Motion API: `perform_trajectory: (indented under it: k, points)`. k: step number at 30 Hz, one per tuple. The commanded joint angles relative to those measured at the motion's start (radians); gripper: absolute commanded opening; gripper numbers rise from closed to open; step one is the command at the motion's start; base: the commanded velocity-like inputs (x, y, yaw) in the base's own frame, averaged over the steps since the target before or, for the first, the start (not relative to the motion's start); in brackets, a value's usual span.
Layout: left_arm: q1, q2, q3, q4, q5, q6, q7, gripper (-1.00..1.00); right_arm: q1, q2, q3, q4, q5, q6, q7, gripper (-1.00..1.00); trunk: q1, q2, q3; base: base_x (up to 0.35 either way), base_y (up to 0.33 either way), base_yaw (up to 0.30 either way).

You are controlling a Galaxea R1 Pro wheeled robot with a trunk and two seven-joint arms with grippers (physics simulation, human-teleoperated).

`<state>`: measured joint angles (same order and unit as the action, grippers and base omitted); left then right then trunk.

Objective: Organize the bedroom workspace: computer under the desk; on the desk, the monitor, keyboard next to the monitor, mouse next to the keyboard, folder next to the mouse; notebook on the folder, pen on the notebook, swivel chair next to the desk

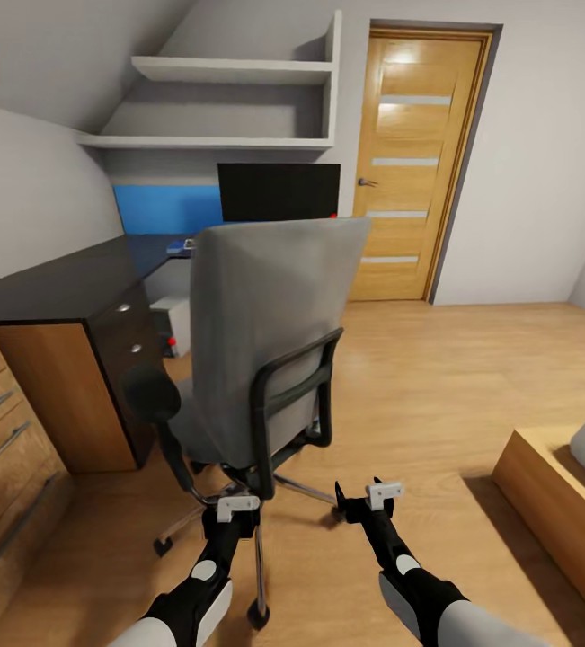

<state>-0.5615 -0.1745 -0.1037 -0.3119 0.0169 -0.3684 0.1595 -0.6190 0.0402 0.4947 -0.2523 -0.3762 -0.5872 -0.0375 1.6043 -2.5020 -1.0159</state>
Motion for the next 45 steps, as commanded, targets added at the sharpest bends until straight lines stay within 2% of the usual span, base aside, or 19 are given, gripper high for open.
perform_trajectory:
  k: [1,7,12,16,35,39,45]
  points:
    - [-0.001,0.0,-0.013,0.0,-0.003,-0.002,0.006,1.0,-0.001,0.0,0.008,0.001,-0.007,-0.003,-0.004,1.0,0.0,0.0,-0.001,0.271,-0.227,0.0]
    - [-0.001,0.0,-0.014,0.001,-0.004,0.0,0.005,1.0,-0.001,0.0,0.008,0.001,-0.006,-0.003,-0.004,1.0,0.0,0.0,-0.001,0.268,-0.23,0.0]
    - [-0.001,0.0,-0.014,0.002,-0.032,0.002,0.003,1.0,-0.001,0.0,0.008,0.002,-0.006,-0.003,-0.004,1.0,0.0,0.0,-0.001,0.274,-0.21,0.003]
    - [-0.001,0.0,-0.013,0.001,-0.036,0.001,0.002,1.0,-0.001,0.0,0.008,0.002,-0.006,-0.003,-0.005,1.0,0.0,0.0,-0.001,0.17,-0.042,0.143]
    - [-0.001,0.0,-0.011,0.007,-0.034,-0.003,0.005,1.0,-0.001,0.004,0.012,0.002,-0.006,-0.003,-0.005,1.0,0.0,0.0,-0.001,0.006,-0.001,0.269]
    - [-0.001,0.0,-0.011,0.012,-0.034,-0.005,0.003,1.0,-0.001,0.018,0.01,0.002,-0.006,-0.003,-0.007,1.0,0.0,0.0,-0.001,-0.036,0.031,0.275]
    - [-0.001,0.0,-0.011,0.013,-0.034,-0.006,0.003,1.0,-0.001,0.022,0.01,0.003,-0.006,-0.003,-0.007,1.0,0.0,0.0,-0.001,-0.175,0.16,0.229]
